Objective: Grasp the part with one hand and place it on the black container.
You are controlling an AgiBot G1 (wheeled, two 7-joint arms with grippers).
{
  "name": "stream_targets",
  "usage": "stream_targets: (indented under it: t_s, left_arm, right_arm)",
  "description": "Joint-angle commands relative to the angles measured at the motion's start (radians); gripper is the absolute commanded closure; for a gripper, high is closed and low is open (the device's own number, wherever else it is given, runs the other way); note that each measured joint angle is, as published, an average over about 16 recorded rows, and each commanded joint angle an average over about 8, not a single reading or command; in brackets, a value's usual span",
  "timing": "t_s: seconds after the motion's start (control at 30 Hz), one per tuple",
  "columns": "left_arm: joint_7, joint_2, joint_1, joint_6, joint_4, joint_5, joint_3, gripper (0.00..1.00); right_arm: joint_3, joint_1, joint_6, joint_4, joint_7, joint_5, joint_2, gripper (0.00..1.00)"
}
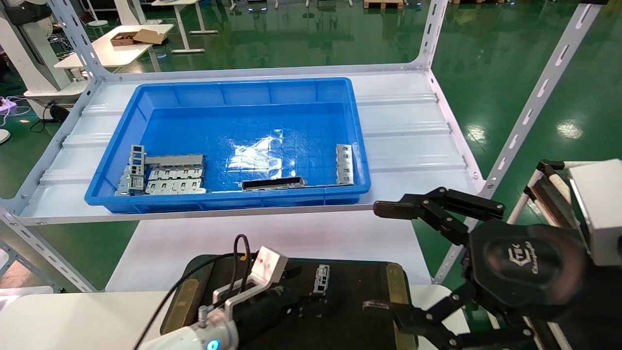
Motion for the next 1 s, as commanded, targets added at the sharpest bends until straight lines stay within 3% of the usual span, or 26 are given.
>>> stream_targets:
  t_s: [0.03,0.37,0.77,1.0]
  left_arm:
    - [0.038,-0.031,0.003,0.04,-0.024,0.006,-0.016,0.0]
    - [0.233,-0.163,0.011,0.255,-0.111,-0.074,-0.128,0.0]
    - [0.558,-0.28,0.026,0.642,-0.087,-0.315,-0.312,0.0]
    - [0.628,-0.328,0.024,0.763,-0.076,-0.4,-0.37,0.0]
  right_arm:
    - [0.0,0.0,0.0,0.0,0.0,0.0,0.0,0.0]
    - [0.0,0.0,0.0,0.0,0.0,0.0,0.0,0.0]
    - [0.0,0.0,0.0,0.0,0.0,0.0,0.0,0.0]
    - [0.0,0.0,0.0,0.0,0.0,0.0,0.0,0.0]
